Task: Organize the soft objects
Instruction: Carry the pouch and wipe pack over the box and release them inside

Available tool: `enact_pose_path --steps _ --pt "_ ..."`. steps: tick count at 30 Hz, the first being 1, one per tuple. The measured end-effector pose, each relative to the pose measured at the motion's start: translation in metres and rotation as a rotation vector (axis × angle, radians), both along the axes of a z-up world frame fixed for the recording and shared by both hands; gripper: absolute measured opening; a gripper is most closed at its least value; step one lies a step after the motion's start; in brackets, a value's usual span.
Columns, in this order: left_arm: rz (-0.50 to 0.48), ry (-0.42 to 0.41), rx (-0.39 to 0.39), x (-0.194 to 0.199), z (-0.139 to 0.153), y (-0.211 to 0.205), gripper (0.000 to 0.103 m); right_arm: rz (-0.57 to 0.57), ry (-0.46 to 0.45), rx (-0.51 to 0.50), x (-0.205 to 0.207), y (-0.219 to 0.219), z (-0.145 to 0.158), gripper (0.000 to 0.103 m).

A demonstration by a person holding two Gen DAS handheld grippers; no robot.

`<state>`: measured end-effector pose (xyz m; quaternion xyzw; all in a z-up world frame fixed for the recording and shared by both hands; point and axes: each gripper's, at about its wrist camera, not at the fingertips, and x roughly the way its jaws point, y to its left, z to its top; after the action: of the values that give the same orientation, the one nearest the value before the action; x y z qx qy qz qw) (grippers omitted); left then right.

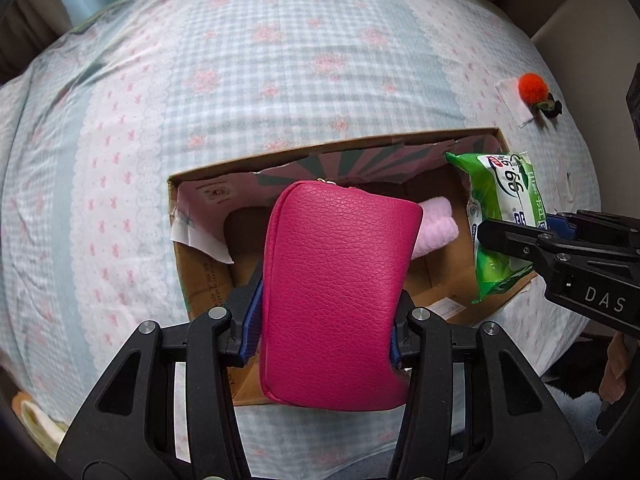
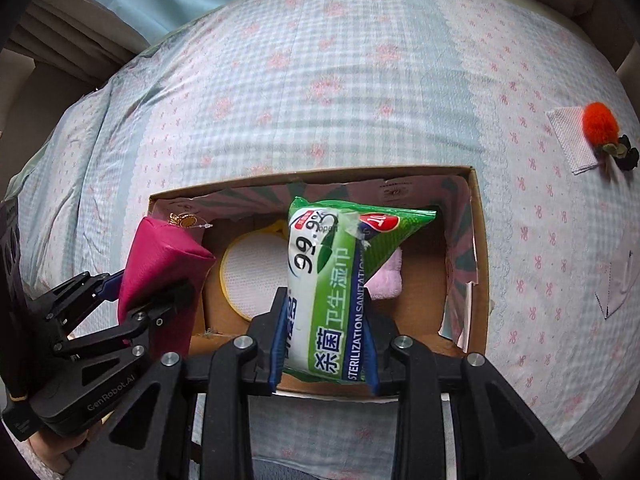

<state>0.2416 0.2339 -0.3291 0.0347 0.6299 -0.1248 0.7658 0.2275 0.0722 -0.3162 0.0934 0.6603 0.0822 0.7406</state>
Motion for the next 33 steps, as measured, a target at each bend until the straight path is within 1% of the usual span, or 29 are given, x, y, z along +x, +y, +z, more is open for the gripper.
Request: enact_pose_path --steps 2,5,9,11,12,13,14,15,16,17,18,20,27,33 --pt "-0.02 0.03 0.021 0.002 -0.016 -0.004 0.044 -0.001 0.04 -0.006 0.005 -0.001 -0.013 0.029" --pt "-0.038 0.066 0.041 0.004 -0.034 -0.007 0.044 -0.02 0.074 0.009 0.015 -0.006 -0.025 0.029" --pt "-0.069 0.087 0.072 0.006 -0.043 -0.012 0.043 0.008 0.093 -0.006 0.025 -0.005 -0.032 0.029" --pt "-0.09 0.08 0.084 0.007 -0.043 -0.014 0.044 -0.011 0.114 0.04 0.03 -0.007 -0.036 0.029" --pt "-0.099 0.077 0.086 0.007 -0.043 -0.016 0.048 -0.028 0.125 0.068 0.033 -0.009 -0.038 0.029" --pt "-0.107 0.07 0.095 0.007 -0.042 -0.018 0.06 -0.049 0.134 0.084 0.037 -0.011 -0.04 0.029" --pt "-0.117 0.065 0.101 0.007 -0.041 -0.02 0.073 -0.07 0.139 0.088 0.04 -0.013 -0.04 0.033" --pt "-0.126 0.062 0.105 0.006 -0.04 -0.022 0.1 -0.088 0.142 0.086 0.042 -0.014 -0.041 0.051" --pt "-0.135 0.057 0.103 0.006 -0.038 -0.024 0.103 -0.106 0.141 0.086 0.044 -0.016 -0.041 0.065" --pt "-0.147 0.044 0.09 0.004 -0.035 -0.026 0.103 -0.124 0.135 0.09 0.046 -0.016 -0.04 0.091" --pt "-0.156 0.038 0.09 0.002 -0.032 -0.028 0.103 -0.14 0.122 0.098 0.046 -0.018 -0.039 0.103" --pt "-0.169 0.03 0.118 0.0 -0.029 -0.032 0.103 -0.157 0.111 0.103 0.045 -0.019 -0.037 0.103" --pt "-0.155 0.015 0.097 -0.008 -0.015 -0.034 0.103 -0.148 0.088 0.085 0.031 -0.022 -0.029 0.103" --pt "-0.144 -0.017 0.091 -0.016 0.002 -0.032 0.103 -0.134 0.033 0.062 0.016 -0.024 -0.013 0.103"
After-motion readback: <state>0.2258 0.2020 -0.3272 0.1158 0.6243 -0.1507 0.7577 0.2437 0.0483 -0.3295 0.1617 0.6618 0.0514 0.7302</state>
